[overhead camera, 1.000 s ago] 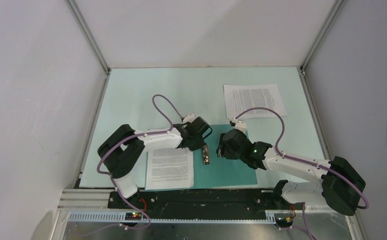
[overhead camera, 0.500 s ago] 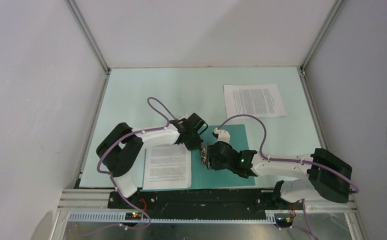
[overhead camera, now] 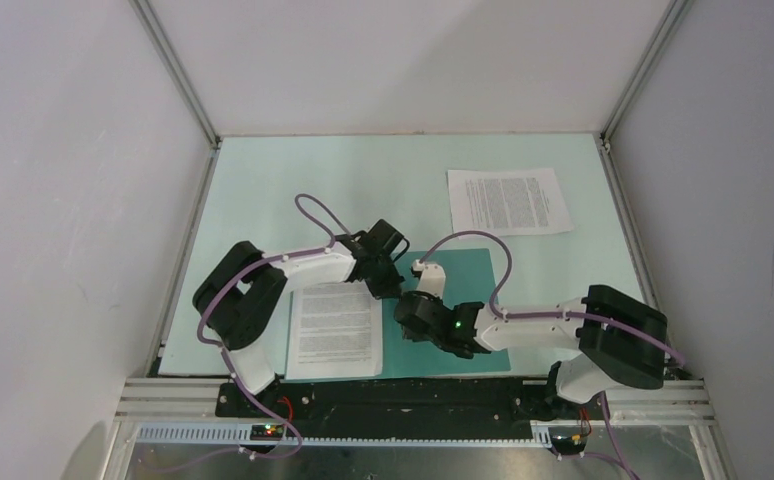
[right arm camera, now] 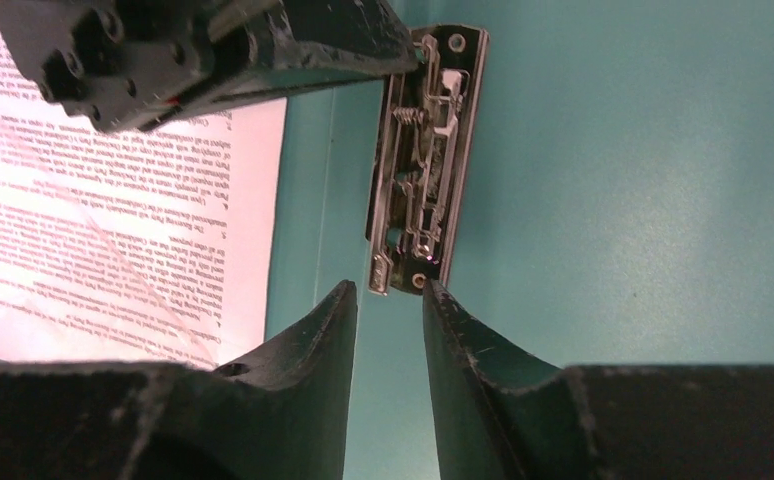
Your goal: Put the files into the folder
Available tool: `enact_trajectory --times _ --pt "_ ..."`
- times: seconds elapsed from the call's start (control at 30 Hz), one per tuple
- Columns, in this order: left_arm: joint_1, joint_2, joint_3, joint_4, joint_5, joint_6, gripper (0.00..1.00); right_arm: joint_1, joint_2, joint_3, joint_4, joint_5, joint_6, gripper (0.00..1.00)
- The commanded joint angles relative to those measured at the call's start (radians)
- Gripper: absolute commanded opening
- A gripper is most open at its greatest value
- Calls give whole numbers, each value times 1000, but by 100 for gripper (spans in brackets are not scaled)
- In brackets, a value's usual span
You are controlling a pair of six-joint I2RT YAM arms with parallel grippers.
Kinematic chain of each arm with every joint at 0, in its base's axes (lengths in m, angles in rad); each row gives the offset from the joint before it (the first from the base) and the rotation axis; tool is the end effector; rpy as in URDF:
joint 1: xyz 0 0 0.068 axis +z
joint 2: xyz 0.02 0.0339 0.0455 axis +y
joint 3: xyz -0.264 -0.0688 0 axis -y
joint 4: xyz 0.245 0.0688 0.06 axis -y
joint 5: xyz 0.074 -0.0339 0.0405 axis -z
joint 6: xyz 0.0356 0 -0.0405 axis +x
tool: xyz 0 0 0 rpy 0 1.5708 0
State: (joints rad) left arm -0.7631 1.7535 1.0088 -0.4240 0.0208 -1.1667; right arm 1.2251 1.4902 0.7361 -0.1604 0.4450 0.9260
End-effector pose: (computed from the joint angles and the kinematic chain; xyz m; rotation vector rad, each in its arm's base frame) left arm 0.2392 -0.2298 0.1503 -0.5727 2.8300 -0.5008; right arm 0.1104 0.2612 0.1686 -0.1756 2.4119 0.4630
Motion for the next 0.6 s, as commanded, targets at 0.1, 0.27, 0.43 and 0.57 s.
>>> enact_trajectory --times 0.1,0.27,0.43,0.57 --pt "6 66 -37 -108 32 55 0 8 61 78 -5 60 22 30" --pt "12 71 -47 -107 32 66 0 9 93 97 -44 61 38 24" --pt "18 80 -53 -106 33 74 0 9 117 100 -51 61 34 23" --pt "23 84 -59 -103 34 79 0 11 140 114 -63 55 35 22"
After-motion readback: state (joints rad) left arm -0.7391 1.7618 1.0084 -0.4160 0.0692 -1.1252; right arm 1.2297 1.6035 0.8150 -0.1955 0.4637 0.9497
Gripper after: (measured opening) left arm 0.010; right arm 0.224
